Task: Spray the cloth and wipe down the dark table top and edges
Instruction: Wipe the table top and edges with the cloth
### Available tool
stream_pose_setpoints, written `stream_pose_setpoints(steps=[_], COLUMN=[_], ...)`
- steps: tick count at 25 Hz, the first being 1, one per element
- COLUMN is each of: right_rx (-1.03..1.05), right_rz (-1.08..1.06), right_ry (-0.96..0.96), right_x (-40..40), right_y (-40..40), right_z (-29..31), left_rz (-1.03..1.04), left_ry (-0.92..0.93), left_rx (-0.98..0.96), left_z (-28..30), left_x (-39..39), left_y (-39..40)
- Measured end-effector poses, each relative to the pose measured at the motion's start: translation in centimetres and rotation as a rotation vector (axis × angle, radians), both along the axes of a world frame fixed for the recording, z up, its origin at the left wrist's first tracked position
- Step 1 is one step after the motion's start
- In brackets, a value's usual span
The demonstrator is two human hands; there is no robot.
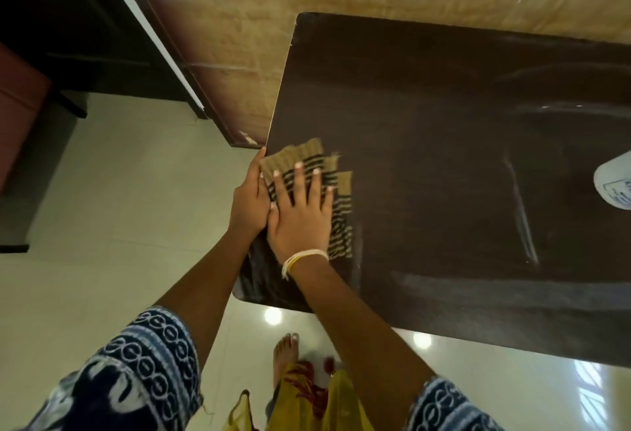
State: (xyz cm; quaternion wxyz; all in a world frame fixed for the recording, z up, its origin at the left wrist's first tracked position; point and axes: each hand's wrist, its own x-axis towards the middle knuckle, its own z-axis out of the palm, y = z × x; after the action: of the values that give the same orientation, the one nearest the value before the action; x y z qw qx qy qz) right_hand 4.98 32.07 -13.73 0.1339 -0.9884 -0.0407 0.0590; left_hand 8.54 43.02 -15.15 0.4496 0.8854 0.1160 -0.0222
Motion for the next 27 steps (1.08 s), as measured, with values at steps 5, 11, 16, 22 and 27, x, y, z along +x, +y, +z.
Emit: stream_pose_setpoints(steps=[5, 11, 16, 22, 27], right_rx=[0.033, -0.046, -0.053, -0.059, -0.055], right_rz=[-0.028, -0.58, -0.768, -0.215, -0.237], right_ry=[-0.085, -0.004, 0.063, 0.043, -0.023], right_x=[0.9, -4.8, -8.0, -8.3, -7.6], right_y=[-4.0, -16.6, -11.4, 5.0, -3.4], right_z=[-0.8, -0.4, 0.1, -0.1, -0.9], left_rz=[0.002, -0.027, -0.068, -0.074, -0.059], left_ry=[0.035, 0.279, 0.419, 0.438, 0.4], left_rx=[-0.049, -0.219, -0.265, -0.332, -0.196], left_z=[0.9, 0.5, 2.2, 1.9, 1.9], left_x=[-0.1, -3.3, -6.9, -8.7, -9.0], left_y=[-0.5, 2.1, 3.2, 4.6, 4.0])
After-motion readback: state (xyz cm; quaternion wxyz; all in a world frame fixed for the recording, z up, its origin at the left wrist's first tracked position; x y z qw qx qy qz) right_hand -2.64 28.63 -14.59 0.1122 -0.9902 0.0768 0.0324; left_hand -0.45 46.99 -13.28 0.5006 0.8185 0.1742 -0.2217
